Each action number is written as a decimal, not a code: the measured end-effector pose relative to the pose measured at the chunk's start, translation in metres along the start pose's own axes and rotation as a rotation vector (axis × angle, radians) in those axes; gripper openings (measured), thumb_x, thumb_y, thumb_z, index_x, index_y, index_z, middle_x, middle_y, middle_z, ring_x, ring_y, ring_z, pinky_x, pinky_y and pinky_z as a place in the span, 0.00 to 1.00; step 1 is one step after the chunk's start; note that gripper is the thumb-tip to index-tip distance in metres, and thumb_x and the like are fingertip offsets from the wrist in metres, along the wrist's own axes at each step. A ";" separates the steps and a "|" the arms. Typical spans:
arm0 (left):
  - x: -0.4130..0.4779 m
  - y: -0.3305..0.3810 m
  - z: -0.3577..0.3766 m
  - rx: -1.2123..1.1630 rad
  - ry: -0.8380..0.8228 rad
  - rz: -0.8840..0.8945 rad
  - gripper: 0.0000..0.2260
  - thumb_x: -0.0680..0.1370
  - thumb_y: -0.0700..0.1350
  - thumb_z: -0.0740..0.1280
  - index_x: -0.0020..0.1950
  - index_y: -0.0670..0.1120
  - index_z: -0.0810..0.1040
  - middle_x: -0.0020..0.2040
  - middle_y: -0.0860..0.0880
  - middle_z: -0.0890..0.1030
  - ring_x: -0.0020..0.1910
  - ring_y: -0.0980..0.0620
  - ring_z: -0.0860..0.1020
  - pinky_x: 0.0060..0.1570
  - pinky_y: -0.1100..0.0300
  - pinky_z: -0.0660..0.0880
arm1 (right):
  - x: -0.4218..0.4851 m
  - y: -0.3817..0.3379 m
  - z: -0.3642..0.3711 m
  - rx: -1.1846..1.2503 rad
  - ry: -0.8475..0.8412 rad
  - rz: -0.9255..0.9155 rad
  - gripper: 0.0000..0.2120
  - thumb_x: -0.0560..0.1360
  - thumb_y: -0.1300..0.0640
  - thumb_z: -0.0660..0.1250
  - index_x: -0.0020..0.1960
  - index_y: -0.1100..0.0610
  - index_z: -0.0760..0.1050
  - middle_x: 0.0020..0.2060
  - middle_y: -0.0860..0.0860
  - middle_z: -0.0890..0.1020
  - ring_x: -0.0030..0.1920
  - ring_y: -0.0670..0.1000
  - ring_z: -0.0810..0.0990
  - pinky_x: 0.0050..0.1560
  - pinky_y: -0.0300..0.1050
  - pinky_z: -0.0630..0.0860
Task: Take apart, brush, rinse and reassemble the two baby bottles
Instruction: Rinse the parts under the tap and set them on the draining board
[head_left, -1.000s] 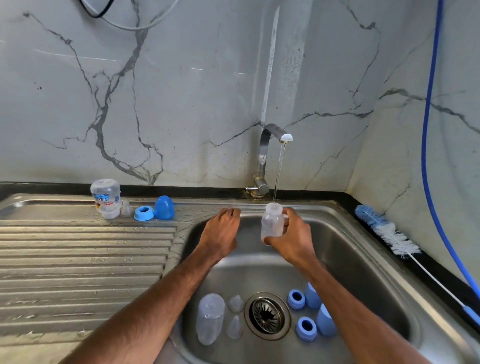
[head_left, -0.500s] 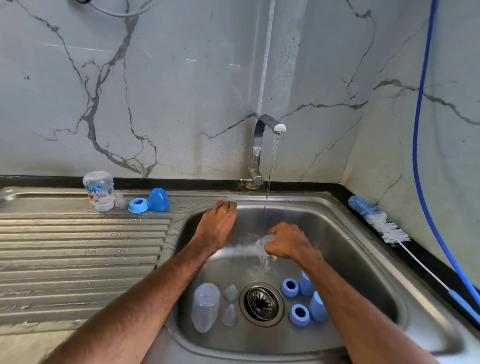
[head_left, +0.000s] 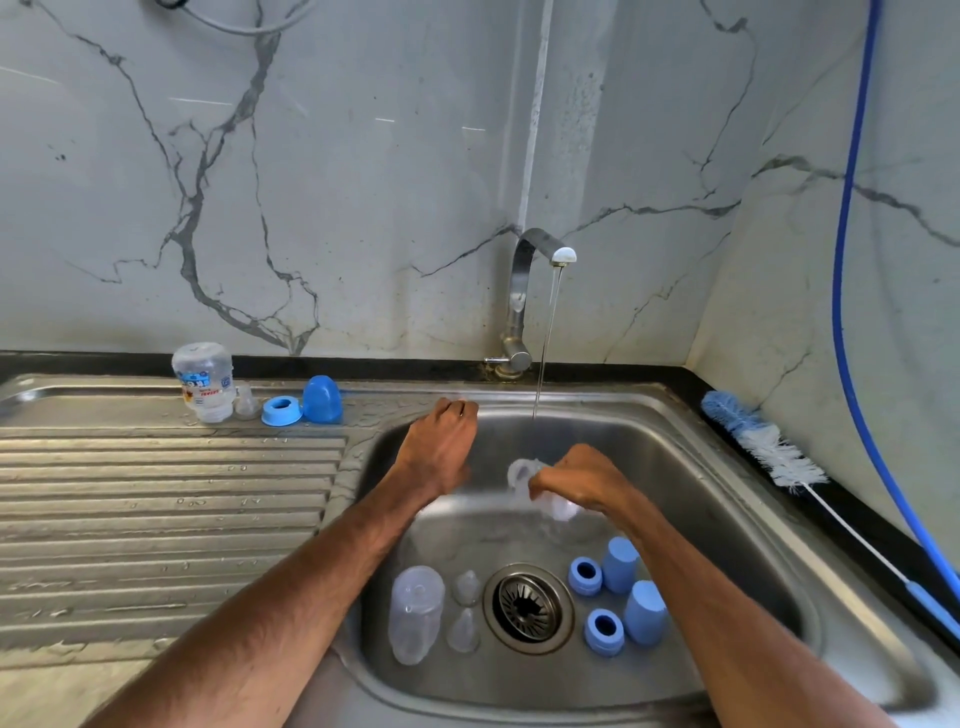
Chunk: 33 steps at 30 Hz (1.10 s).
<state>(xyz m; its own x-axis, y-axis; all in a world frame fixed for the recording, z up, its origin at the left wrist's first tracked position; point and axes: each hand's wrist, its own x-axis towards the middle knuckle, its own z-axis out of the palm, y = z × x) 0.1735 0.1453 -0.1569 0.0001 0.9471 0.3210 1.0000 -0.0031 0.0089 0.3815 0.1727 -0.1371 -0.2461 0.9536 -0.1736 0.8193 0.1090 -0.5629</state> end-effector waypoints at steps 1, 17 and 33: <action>0.001 0.000 -0.001 -0.028 -0.004 -0.012 0.33 0.75 0.40 0.72 0.77 0.40 0.62 0.72 0.41 0.72 0.72 0.42 0.69 0.70 0.48 0.72 | 0.001 0.001 -0.001 0.035 -0.029 0.002 0.13 0.69 0.51 0.76 0.44 0.60 0.82 0.40 0.56 0.84 0.40 0.51 0.79 0.42 0.45 0.77; 0.011 0.025 0.002 -0.298 0.113 -0.027 0.35 0.76 0.35 0.71 0.80 0.41 0.58 0.78 0.43 0.66 0.77 0.43 0.64 0.73 0.49 0.68 | 0.006 -0.007 0.018 0.084 0.102 -0.155 0.36 0.63 0.60 0.85 0.67 0.56 0.74 0.59 0.52 0.81 0.59 0.53 0.80 0.59 0.48 0.79; 0.007 0.010 0.012 -0.089 0.017 -0.018 0.38 0.74 0.37 0.72 0.81 0.40 0.58 0.80 0.41 0.63 0.79 0.43 0.61 0.78 0.49 0.61 | -0.001 -0.018 0.012 0.155 0.326 -0.239 0.39 0.64 0.54 0.85 0.71 0.56 0.74 0.62 0.54 0.83 0.60 0.55 0.82 0.60 0.56 0.82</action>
<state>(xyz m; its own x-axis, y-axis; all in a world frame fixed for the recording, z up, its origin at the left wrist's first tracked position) 0.1837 0.1554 -0.1659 -0.0190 0.9417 0.3358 0.9950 -0.0150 0.0984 0.3609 0.1660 -0.1360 -0.2229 0.9481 0.2269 0.6658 0.3181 -0.6750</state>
